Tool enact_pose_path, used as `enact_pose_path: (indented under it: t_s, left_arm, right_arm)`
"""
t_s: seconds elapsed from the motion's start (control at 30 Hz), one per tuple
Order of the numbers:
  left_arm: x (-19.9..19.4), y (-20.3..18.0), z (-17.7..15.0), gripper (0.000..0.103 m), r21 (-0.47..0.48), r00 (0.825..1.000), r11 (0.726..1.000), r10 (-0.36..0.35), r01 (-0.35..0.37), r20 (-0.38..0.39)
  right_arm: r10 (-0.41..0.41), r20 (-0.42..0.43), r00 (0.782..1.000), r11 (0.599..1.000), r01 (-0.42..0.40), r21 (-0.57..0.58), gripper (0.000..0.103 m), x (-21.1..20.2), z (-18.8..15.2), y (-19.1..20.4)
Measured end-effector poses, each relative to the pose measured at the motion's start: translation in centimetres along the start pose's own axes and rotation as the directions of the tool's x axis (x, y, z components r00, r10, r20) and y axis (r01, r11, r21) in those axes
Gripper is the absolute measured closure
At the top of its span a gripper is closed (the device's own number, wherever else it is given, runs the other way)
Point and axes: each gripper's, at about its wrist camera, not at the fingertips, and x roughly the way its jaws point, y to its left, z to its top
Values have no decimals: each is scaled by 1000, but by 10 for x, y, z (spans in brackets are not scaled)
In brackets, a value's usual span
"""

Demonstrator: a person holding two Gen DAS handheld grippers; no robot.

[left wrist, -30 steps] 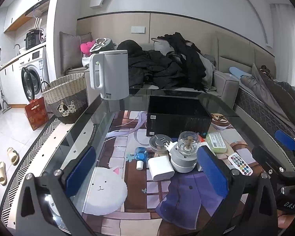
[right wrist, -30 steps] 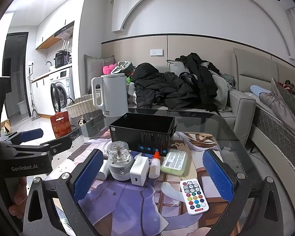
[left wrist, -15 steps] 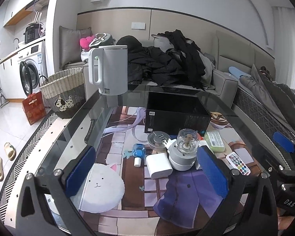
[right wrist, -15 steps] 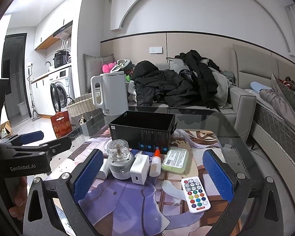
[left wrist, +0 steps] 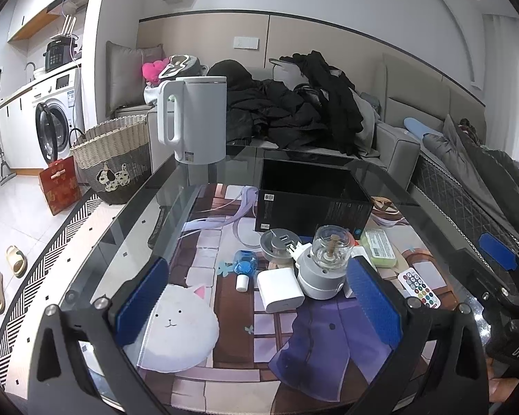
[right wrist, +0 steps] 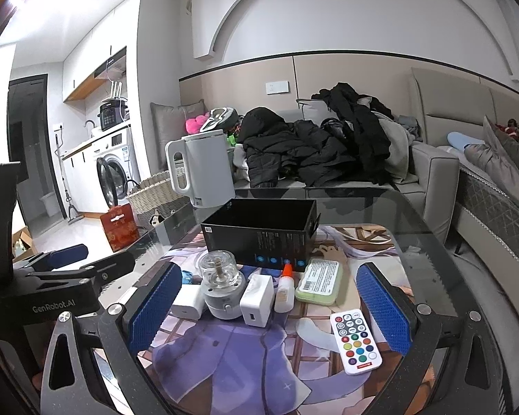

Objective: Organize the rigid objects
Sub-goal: 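Grasp the square white charger with the left tool while the right tool grasps the tall white charger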

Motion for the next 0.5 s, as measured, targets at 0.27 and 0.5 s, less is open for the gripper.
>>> enact_pose_path:
  t_s: [0.27, 0.5]
  left_arm:
    - [18, -2, 2, 1, 2, 999, 1000, 24, -24, -39]
    - [62, 2, -4, 15, -39, 979, 999, 27, -36, -200]
  right_arm:
    - [23, -37, 999, 1000, -23, -16, 0, 8, 3, 1]
    - [29, -204, 979, 997, -43, -63, 0, 56, 11, 2]
